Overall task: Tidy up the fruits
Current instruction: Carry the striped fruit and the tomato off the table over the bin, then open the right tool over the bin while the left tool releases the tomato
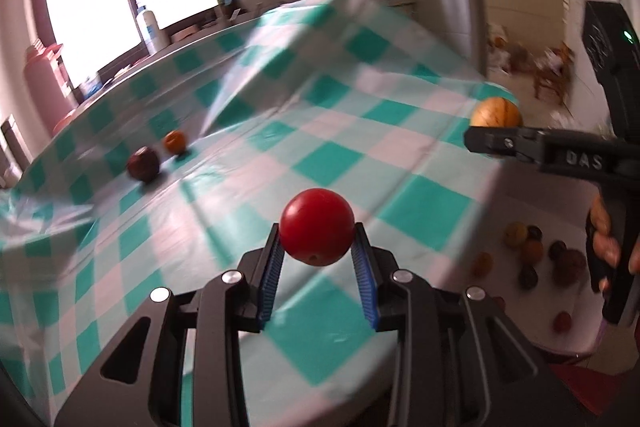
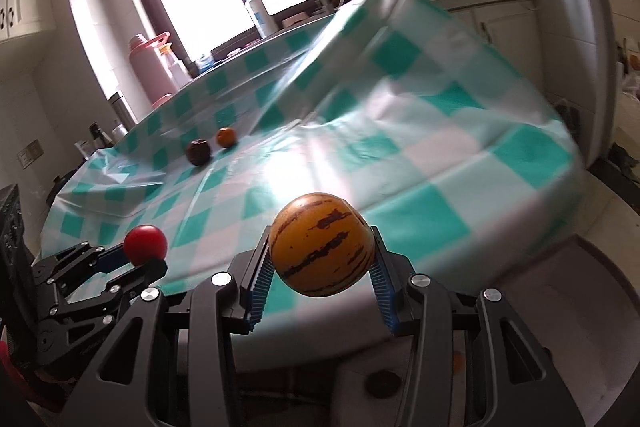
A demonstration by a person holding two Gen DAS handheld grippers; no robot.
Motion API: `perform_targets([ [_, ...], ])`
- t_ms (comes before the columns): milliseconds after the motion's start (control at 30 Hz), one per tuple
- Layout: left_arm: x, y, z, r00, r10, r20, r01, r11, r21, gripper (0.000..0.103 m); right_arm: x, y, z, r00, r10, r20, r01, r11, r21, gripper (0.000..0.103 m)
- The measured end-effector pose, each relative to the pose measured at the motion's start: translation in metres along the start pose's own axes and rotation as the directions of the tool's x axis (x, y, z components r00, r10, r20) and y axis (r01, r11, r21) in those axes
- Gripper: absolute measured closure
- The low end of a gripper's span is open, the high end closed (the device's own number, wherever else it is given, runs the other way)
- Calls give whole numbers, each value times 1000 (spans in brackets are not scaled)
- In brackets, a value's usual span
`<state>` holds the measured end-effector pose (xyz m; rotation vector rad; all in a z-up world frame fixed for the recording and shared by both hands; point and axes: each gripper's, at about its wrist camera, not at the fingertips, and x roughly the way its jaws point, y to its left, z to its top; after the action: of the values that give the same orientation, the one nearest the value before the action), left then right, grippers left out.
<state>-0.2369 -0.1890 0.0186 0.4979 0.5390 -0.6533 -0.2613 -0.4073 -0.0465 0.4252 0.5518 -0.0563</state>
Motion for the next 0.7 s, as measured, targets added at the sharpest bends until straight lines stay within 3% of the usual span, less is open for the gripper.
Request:
perform_targets([
  [200,4,-48,1,996,-91,-27,93,988,127,69,-17,-35,-16,996,-89,-3,89,996,30,58],
  [333,5,-86,2,989,-143,-34,147,959,241,69,-27,-65,-27,987,-163,-13,163,984,73,58],
  [533,18,-143,-5,971,-224,-84,238,880,411,69,-14,-110,-47,947,-294,-132,312,940,141,58],
  [700,45,-184,-17,933,-296,-207,361,796,487,69,12,-142,-71,887,-366,-282,422,891,168,58],
])
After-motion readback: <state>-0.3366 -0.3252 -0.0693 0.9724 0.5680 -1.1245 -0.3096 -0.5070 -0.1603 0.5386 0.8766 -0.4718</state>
